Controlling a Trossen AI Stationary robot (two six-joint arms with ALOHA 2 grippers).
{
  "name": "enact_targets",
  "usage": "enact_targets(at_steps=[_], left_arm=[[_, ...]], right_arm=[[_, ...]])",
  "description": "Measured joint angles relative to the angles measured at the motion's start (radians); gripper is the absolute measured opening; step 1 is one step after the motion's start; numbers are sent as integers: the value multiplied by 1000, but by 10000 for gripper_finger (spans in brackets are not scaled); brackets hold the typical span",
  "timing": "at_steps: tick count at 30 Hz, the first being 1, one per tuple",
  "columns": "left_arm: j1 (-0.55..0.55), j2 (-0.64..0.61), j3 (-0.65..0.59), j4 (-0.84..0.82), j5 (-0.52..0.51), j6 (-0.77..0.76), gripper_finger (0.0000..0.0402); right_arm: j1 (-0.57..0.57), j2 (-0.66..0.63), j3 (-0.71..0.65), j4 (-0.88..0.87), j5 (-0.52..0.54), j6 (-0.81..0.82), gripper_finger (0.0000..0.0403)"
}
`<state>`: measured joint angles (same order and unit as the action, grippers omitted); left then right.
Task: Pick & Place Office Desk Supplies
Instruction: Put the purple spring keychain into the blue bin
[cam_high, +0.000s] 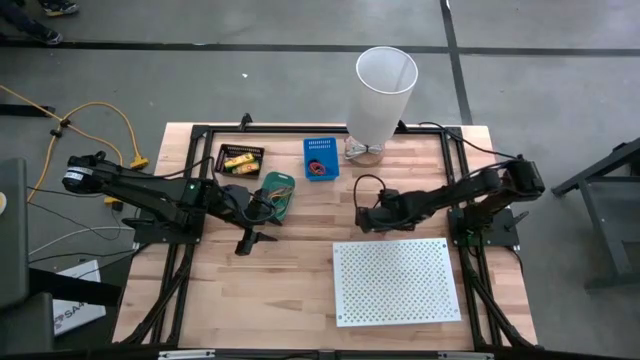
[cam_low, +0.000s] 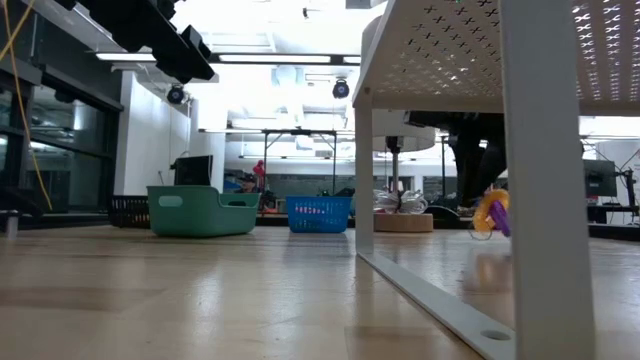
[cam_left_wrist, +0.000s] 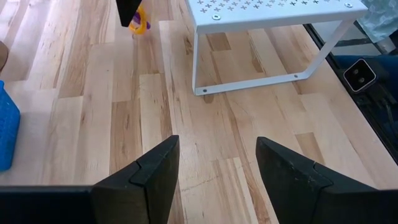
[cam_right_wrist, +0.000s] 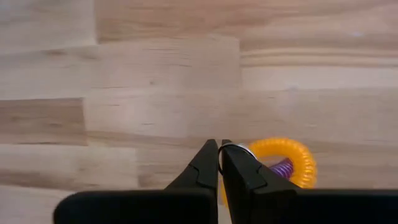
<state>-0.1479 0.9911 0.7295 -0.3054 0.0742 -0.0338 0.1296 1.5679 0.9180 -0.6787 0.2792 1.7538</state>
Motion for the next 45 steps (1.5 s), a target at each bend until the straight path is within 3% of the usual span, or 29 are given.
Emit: enact_targets(at_steps=[12,19,23,28,33,42,45], left_arm=[[0,0,0,0,0,0,207],[0,0,0,0,0,0,207],[0,0,0,0,0,0,207],[0,0,0,1,0,0,207],[0,0,0,3,0,0,207],[0,0,0,4,0,0,207],[0,0,0,4,0,0,207]], right_arm=[[25,-11,0,108,107,-87,3],[28,-11,0,139,120,-105,3],[28,-11,0,245,97,-188,3],[27,-30,1,338,220,-330,3],[29,-26,0,382,228,-413,3],[86,-27,1,530,415,-622,3],[99,-27,1,542,433,-634,3]])
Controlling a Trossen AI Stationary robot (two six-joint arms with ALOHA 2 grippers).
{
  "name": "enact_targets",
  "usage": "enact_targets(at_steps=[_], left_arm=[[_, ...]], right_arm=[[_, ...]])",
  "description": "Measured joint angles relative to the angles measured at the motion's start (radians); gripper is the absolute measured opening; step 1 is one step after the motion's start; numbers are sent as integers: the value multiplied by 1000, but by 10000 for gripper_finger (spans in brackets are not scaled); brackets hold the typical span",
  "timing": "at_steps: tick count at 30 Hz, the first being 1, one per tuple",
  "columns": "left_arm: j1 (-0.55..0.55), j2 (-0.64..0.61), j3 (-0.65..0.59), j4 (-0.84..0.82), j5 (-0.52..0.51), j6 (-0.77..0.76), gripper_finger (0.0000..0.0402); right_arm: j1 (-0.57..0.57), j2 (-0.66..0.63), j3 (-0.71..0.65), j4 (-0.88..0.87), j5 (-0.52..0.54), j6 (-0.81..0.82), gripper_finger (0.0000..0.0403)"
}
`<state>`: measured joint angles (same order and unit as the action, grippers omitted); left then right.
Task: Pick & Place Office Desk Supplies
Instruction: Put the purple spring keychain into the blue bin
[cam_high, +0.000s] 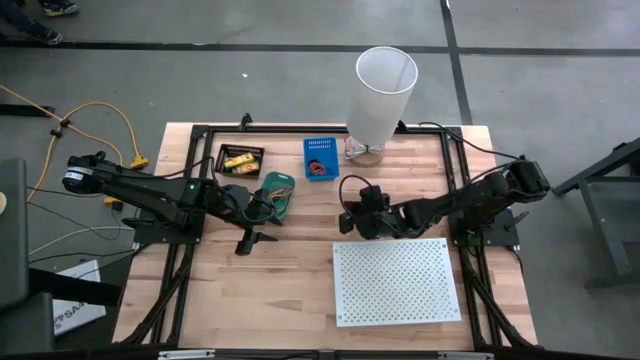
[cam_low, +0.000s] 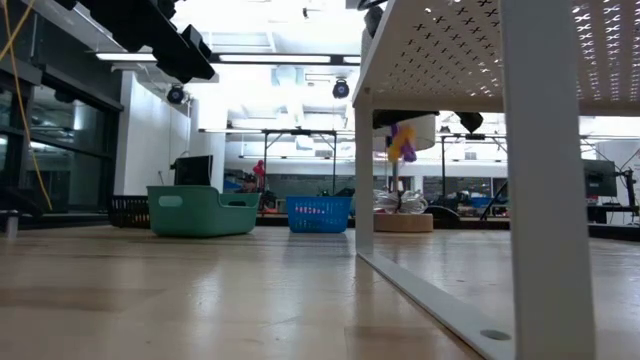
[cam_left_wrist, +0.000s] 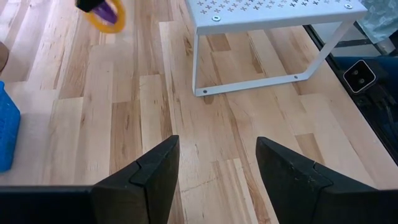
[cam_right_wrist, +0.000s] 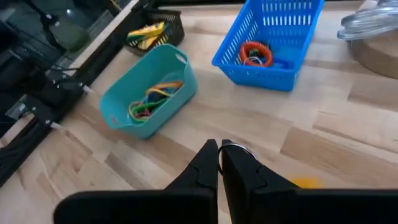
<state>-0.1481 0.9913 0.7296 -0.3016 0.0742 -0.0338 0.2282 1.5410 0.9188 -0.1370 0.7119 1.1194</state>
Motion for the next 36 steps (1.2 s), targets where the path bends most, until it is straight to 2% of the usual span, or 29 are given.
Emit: enact_targets(at_steps=[3,8,13,18,27,32,36], left_arm=[[0,0,0,5,0,0,207],[0,0,0,5,0,0,207],[0,0,0,4,0,0,207],[0,0,0,4,0,0,207],[0,0,0,8,0,0,207],[0,0,0,13,0,0,207],[0,0,0,13,0,0,207]], right_arm=[[2,0,0,-1,-51,0,3],[19,0,0,19,29,-29,3],[34,0,0,68,17,-117,3],[32,10,0,66,-68,-45,3],[17,90,-2,20,-96,117,3],[-16,127,-1,37,-175,188,3],[-36,141,-2,26,-191,236,3]])
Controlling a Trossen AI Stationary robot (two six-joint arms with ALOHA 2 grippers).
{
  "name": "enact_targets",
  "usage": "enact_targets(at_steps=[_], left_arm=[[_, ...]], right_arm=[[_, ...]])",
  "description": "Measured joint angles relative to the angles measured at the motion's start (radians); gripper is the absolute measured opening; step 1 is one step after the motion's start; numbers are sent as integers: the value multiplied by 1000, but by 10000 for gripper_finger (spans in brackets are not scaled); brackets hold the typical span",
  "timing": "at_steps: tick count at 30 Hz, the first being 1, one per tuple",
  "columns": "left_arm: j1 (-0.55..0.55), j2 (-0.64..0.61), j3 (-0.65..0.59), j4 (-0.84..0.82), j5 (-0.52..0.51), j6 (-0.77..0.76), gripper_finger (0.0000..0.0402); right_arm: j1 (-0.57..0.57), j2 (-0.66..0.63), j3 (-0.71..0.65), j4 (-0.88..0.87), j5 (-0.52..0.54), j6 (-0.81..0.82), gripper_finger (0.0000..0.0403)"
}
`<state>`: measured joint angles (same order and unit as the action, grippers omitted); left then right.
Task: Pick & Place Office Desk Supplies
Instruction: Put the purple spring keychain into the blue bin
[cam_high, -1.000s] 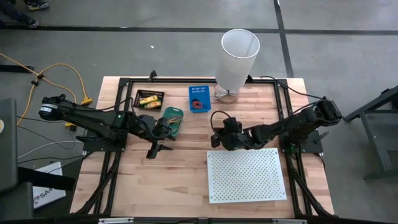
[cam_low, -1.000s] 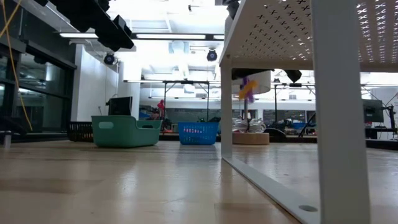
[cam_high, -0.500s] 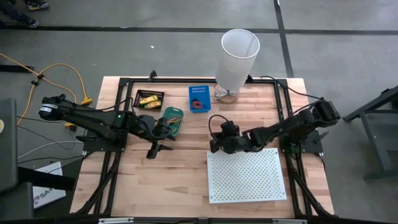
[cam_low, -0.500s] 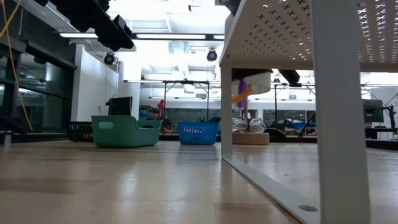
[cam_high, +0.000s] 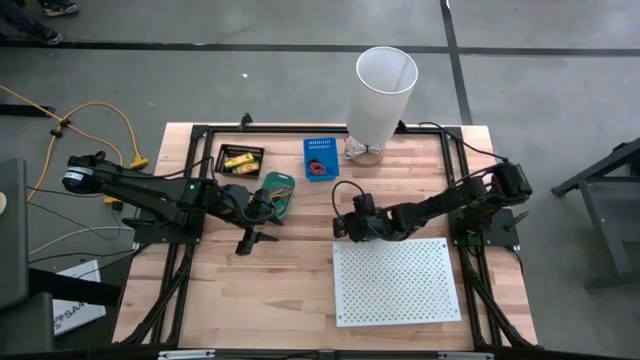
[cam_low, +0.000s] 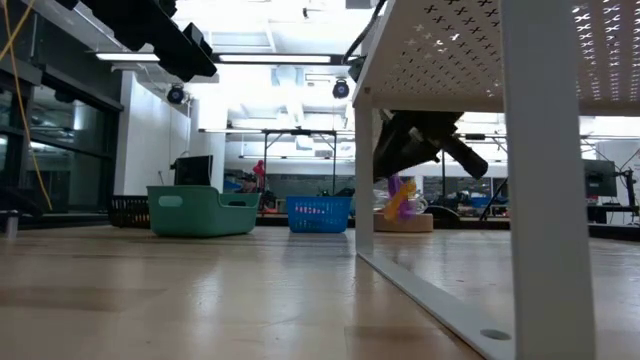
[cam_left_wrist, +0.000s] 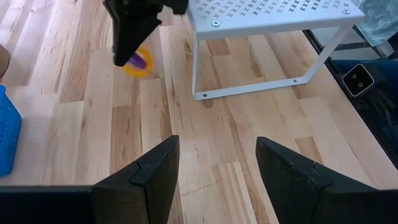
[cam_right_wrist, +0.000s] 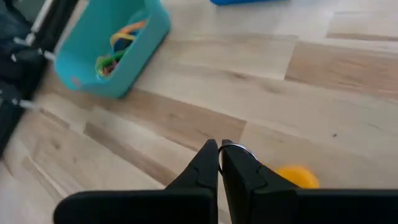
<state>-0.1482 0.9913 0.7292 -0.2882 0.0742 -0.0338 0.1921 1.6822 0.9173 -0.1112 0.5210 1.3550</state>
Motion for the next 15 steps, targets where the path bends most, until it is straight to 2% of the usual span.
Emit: enact_targets(at_steps=[5,8,10,12,15], left_arm=[[0,0,0,0,0,0,207],[0,0,0,2,0,0,207],[0,0,0,2,0,0,207],[0,0,0,2,0,0,207],[0,0,0,2,0,0,207]], right_arm=[[-5,-2,1,83,-40,-140,3],[-23,-15,2,33,17,-96,3],[-31,-9,1,64,-25,-88,3],[-33,-4,1,96,-68,-147,3],[-34,-5,1,61,-38,-119,3]])
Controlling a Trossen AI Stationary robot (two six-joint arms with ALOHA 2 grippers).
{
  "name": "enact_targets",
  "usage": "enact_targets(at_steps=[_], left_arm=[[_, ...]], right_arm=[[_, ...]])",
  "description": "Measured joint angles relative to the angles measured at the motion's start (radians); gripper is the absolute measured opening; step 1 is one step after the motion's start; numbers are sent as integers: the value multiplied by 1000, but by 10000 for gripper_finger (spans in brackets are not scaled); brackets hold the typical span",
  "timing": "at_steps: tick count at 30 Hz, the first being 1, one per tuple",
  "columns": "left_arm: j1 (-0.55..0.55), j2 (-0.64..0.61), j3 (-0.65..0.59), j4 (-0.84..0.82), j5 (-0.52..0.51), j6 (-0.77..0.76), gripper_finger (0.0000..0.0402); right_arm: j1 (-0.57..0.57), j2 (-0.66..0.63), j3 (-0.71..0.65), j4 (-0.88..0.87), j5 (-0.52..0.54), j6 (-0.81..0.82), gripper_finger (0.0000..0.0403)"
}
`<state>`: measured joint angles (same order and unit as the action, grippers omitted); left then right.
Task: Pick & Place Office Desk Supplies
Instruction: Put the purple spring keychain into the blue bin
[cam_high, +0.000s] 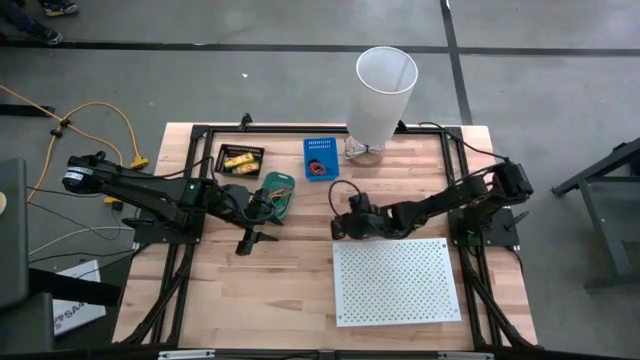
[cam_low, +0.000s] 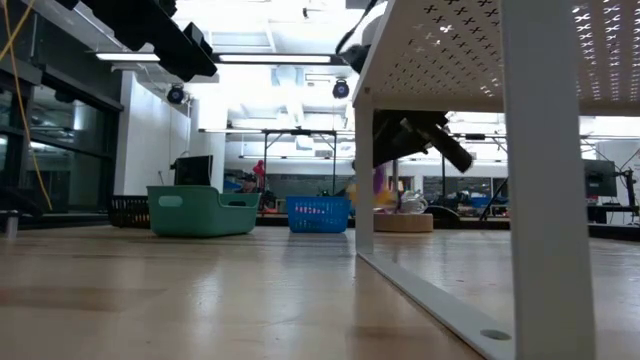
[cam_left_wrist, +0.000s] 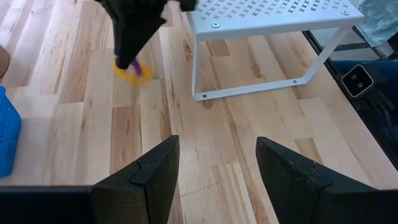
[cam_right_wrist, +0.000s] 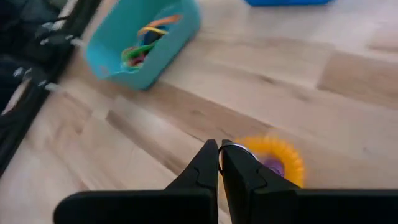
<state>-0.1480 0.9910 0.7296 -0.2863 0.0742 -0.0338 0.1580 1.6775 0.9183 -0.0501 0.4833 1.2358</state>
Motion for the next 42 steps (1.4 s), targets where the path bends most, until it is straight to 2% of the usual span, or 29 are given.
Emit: enact_targets(at_steps=[4,8,11,15,19,25,42], left_arm=[[0,0,0,1,0,0,207],[0,0,0,5,0,0,207],[0,0,0,6,0,0,207],[0,0,0,5,0,0,207],[0,0,0,5,0,0,207],[0,0,0,4,0,0,207],[0,0,0,3,0,0,207]], right_arm=[[-8,0,0,43,-59,-30,3],[-6,0,-1,14,-16,8,3],[-14,0,0,42,-103,-22,3],[-11,0,0,16,-24,18,3],[-8,0,0,79,-130,-37,3],[-9,0,0,76,-30,-55,3],[-8,0,0,67,-40,-59,3]])
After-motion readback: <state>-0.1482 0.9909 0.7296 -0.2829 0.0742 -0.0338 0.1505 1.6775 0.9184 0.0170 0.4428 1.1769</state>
